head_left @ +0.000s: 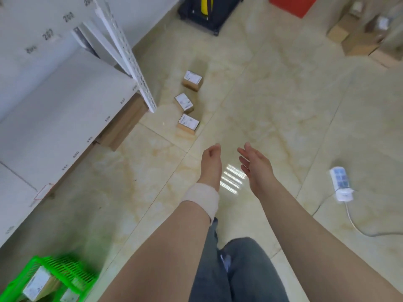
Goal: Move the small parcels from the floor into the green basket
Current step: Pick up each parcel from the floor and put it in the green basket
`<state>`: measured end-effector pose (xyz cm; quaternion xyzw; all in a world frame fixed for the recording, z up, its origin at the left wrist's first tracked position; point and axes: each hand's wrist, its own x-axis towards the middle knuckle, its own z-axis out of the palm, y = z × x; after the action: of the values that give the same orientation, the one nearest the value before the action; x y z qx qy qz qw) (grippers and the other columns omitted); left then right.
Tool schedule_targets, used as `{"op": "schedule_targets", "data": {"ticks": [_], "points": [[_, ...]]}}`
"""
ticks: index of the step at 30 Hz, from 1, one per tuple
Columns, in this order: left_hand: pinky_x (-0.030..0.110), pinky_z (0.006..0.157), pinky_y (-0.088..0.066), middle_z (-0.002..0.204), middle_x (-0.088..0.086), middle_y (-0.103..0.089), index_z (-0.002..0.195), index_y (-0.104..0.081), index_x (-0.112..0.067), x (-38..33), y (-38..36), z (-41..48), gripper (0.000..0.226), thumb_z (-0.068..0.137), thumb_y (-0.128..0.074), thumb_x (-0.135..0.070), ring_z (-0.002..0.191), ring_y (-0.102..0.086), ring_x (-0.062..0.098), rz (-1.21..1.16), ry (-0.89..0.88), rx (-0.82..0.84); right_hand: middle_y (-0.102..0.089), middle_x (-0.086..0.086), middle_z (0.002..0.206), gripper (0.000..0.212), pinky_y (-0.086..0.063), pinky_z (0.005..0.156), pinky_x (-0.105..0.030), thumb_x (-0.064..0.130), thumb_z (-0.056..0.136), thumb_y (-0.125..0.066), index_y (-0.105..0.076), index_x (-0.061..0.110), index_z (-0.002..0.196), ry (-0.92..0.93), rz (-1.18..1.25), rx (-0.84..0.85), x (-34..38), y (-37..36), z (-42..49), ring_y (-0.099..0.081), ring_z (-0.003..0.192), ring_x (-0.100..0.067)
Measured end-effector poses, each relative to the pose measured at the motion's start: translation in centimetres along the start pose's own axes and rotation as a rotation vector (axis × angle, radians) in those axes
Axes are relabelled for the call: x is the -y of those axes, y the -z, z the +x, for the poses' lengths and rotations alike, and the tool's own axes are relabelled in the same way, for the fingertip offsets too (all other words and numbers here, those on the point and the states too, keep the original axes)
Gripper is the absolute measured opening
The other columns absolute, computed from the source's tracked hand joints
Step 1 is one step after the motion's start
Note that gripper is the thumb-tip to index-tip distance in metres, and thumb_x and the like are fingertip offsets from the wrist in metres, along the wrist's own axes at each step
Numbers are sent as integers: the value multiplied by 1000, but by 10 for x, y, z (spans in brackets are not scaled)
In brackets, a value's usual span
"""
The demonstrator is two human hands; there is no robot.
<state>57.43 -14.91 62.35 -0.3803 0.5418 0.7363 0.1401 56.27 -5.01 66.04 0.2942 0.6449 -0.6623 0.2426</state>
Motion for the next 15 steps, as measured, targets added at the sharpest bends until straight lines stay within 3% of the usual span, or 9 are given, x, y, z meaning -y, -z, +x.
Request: {"op": "schedule_targets", "data": {"ticks": [4, 8, 12, 15], "points": [[40, 114, -29, 137, 0, -46, 135, -41, -17, -46, -66, 50, 46, 93, -41, -34, 131, -42, 20, 1, 18, 12, -59, 2, 125, 36, -38, 104, -30, 38, 94, -49, -50, 18, 124, 9, -23, -8, 70, 24, 52, -51, 122, -18], [38, 113, -31, 138, 3, -47, 135, -41, -16, -91, -138, 120, 47, 92, -43, -36, 129, -44, 20, -49, 44, -2, -60, 3, 125, 17, -38, 104, -30, 38, 93, -50, -55, 25, 102, 22, -88, 10, 142, 53, 125, -51, 123, -18], [36, 111, -33, 122, -1, -50, 126, -46, -18, -141, -193, 191, 35, 94, -44, -32, 120, -48, 19, -137, 18, -80, -58, -1, 131, 38, -36, 109, -34, 36, 94, -49, -50, 16, 127, 22, -148, 52, 212, 68, 210, -49, 126, -20], [33, 100, -38, 105, -1, -51, 110, -53, -20, -177, -217, 240, 21, 93, -44, -30, 103, -48, 18, -174, 8, -138, -58, -2, 131, 46, -35, 109, -33, 37, 94, -48, -47, 12, 133, 31, -216, 101, 260, 61, 270, -49, 126, -20]]}}
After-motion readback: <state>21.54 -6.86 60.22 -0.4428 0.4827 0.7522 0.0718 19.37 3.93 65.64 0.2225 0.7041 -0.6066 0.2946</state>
